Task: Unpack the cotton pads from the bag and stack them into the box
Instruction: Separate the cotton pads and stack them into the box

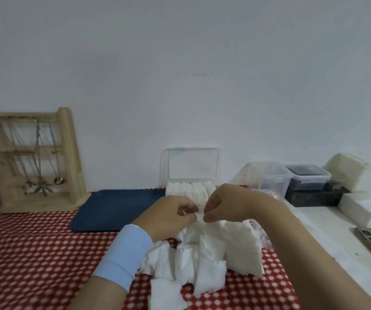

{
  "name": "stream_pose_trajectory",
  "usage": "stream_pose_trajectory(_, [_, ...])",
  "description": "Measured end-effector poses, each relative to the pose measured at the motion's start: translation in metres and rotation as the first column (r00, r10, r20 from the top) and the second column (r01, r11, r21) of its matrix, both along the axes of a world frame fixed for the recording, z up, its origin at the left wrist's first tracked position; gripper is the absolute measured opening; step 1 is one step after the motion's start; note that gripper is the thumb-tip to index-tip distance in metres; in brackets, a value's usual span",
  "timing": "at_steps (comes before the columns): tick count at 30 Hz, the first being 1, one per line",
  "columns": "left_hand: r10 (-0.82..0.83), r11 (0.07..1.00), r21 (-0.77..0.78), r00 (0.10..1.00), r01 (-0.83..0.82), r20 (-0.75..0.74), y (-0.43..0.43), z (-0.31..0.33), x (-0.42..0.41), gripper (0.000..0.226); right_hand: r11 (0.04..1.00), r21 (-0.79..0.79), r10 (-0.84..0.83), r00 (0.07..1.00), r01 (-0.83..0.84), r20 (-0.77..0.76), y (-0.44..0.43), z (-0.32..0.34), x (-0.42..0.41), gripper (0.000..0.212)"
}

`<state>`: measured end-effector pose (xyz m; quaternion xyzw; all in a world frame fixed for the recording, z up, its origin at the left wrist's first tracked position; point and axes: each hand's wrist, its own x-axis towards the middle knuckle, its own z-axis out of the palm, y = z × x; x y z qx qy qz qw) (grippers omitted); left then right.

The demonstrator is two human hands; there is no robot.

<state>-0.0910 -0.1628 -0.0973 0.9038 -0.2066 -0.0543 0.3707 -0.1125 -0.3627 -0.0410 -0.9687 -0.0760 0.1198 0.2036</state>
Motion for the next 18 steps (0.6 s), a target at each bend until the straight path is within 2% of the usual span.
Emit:
stream_pose_trajectory(4, [-0.037, 0.999, 0.015, 0.998, 0.037, -0.042, 0.002, -0.012, -0.006, 0.026, 0.978, -0.207, -0.031, 0.998, 0.018, -0.063, -0.004, 0.0, -0.006, 0.059])
stream_pose_trajectory(6, [-0.045, 0.998, 0.039, 0.999, 0.046, -0.027, 0.004, -0.014, -0.005, 0.027, 0.977, -0.213, -0.031, 0.997, 0.015, -0.072, -0.005, -0.003, -0.005, 0.063])
stream_pose_trajectory(9, [-0.042, 0.996, 0.083, 0.999, 0.041, 0.002, 0.01, -0.012, -0.005, 0.025, 0.988, -0.154, -0.025, 0.999, 0.022, -0.021, -0.001, 0.0, -0.008, 0.052])
stream_pose_trajectory(12, [-0.005, 0.998, 0.069, 1.0, 0.004, 0.008, 0.018, -0.009, -0.004, 0.023, 0.994, -0.101, -0.015, 0.987, 0.031, 0.161, 0.01, 0.002, -0.01, 0.035])
stream_pose_trajectory(16, [0.047, 0.999, 0.019, 0.999, -0.047, 0.0, 0.024, -0.005, -0.005, 0.023, 0.953, -0.299, 0.02, 0.978, 0.045, 0.21, 0.039, -0.022, -0.008, 0.032])
stream_pose_trajectory(18, [0.068, 0.998, 0.006, 0.997, -0.068, 0.018, 0.026, -0.004, -0.007, 0.023, 0.96, -0.276, 0.006, 0.977, 0.053, 0.211, 0.04, -0.027, -0.004, 0.027])
